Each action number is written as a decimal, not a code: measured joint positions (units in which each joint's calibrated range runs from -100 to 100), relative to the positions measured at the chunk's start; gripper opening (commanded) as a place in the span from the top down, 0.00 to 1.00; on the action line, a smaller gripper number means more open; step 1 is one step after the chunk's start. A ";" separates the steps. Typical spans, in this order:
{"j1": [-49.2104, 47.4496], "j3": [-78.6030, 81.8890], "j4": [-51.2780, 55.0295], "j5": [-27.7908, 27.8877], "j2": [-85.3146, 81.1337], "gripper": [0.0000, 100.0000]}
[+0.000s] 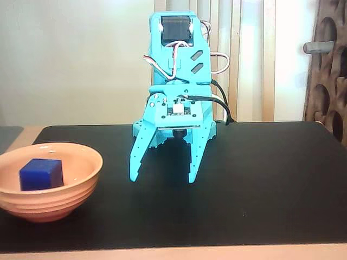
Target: Place the blue cube in the orange bowl.
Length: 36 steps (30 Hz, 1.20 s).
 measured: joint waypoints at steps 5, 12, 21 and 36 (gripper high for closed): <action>0.09 0.00 3.52 -0.16 -2.97 0.68; 0.28 0.00 8.72 0.89 -7.48 0.68; 0.28 0.00 10.48 2.14 -9.86 0.68; 0.19 0.00 10.74 2.66 -10.03 0.85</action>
